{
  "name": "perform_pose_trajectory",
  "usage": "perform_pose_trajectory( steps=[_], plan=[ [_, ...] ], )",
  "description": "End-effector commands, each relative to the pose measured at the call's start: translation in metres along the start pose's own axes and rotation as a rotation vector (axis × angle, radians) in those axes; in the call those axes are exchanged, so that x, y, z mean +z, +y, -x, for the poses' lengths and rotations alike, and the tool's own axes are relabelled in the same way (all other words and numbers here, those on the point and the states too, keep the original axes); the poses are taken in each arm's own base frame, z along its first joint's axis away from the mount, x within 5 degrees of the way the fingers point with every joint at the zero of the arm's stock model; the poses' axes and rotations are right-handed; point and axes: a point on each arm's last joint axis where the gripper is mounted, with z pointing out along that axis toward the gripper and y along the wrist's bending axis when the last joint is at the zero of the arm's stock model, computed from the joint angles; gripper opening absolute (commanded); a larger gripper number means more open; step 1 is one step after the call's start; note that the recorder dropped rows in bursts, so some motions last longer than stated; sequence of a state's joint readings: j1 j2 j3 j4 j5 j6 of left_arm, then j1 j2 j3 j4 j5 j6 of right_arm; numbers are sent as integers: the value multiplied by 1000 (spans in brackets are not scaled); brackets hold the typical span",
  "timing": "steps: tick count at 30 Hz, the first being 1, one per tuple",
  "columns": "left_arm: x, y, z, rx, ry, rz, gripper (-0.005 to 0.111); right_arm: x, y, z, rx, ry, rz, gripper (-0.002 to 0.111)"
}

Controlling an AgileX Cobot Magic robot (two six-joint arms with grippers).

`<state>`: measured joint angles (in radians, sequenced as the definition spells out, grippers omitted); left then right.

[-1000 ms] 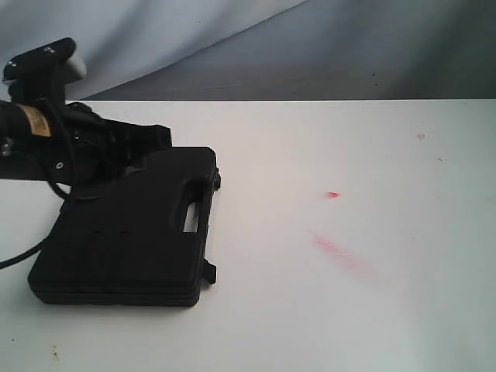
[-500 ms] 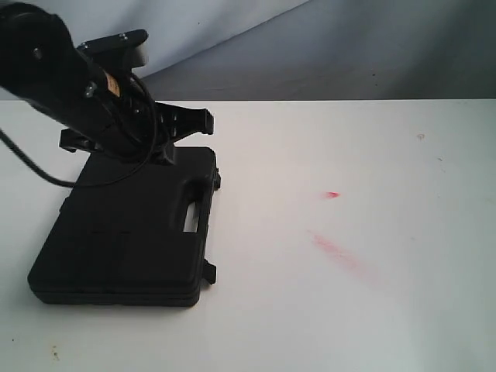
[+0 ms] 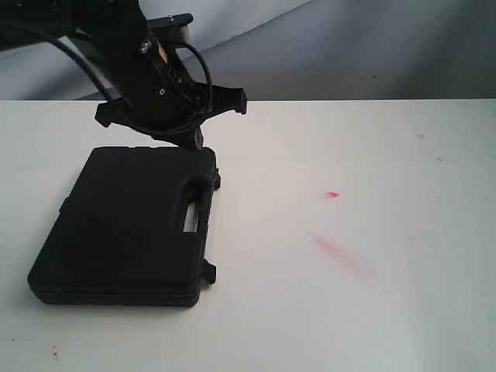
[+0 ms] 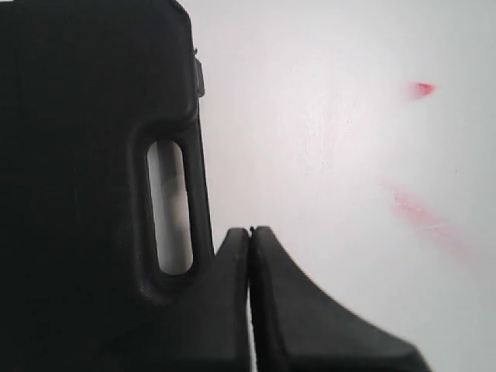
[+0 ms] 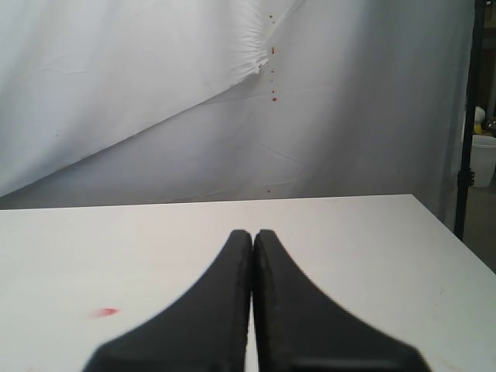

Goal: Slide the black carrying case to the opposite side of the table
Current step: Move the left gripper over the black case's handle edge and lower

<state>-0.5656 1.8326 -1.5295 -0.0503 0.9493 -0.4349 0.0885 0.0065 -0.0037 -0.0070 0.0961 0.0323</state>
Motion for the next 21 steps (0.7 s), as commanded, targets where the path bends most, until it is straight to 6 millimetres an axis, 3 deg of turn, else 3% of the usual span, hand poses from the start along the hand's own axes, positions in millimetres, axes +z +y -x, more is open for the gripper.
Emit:
perform_pose_trajectory(
  steps=[1,9,21],
  plan=[
    [5,-12,6,-9,48,-6,0,0,0,-1,8,-6,-7,0],
    [19,-17,18,-46,149,60,0,0,0,-1,8,-6,-7,0],
    [49,-20,34,-142,80,94,0,0,0,-1,8,-6,-7,0]
  ],
)
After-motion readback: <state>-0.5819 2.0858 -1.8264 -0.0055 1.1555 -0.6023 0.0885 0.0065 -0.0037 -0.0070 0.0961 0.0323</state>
